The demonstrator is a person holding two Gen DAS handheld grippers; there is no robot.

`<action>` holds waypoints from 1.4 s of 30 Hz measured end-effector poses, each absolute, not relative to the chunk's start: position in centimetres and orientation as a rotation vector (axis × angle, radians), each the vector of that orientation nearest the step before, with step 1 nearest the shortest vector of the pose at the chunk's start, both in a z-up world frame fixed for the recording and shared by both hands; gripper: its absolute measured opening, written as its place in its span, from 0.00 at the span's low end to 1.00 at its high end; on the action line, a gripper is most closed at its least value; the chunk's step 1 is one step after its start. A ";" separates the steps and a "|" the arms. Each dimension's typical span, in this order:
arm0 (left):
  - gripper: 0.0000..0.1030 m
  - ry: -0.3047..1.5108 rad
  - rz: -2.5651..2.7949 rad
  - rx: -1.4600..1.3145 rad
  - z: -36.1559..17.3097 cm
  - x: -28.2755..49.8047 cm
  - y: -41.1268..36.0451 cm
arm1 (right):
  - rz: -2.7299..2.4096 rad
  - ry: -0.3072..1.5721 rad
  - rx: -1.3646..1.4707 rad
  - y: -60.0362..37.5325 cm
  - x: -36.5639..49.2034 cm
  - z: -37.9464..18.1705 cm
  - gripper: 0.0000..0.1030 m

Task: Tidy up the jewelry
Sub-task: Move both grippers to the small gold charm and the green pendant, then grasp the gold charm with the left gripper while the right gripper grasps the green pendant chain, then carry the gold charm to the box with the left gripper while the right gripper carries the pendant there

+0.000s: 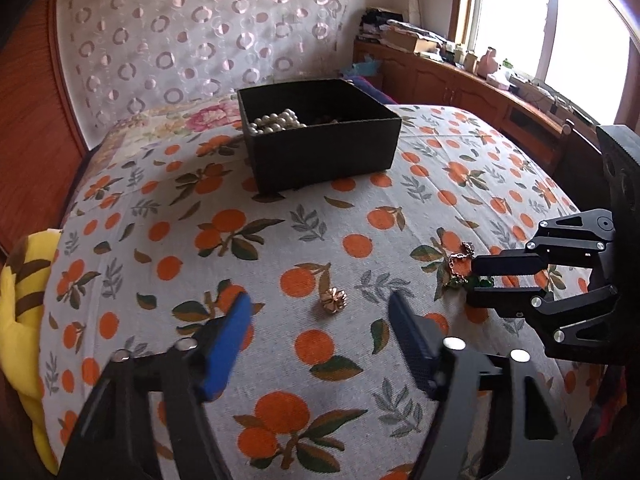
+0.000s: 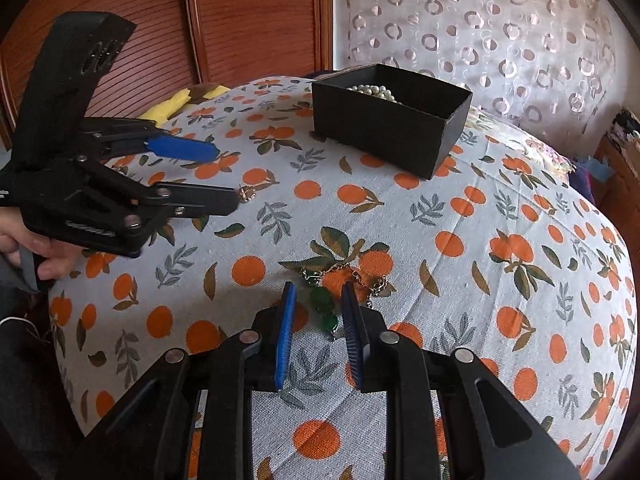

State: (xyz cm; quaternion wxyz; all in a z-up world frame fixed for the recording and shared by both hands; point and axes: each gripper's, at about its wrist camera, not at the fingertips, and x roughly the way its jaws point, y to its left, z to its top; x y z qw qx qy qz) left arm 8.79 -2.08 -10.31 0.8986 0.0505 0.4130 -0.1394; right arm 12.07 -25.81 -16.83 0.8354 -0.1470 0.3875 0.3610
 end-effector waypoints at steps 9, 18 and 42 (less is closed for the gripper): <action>0.36 0.876 -0.298 0.142 -11.0 9.3 -3.5 | 0.766 0.822 -0.307 -25.9 12.1 -16.8 0.24; 0.26 0.872 -0.291 0.153 -11.3 9.2 -3.5 | 0.760 0.819 -0.318 -25.8 12.1 -16.8 0.20; 0.14 0.785 -0.281 0.162 -7.6 9.9 -4.0 | 0.741 0.625 -0.295 -26.4 13.5 -9.3 0.13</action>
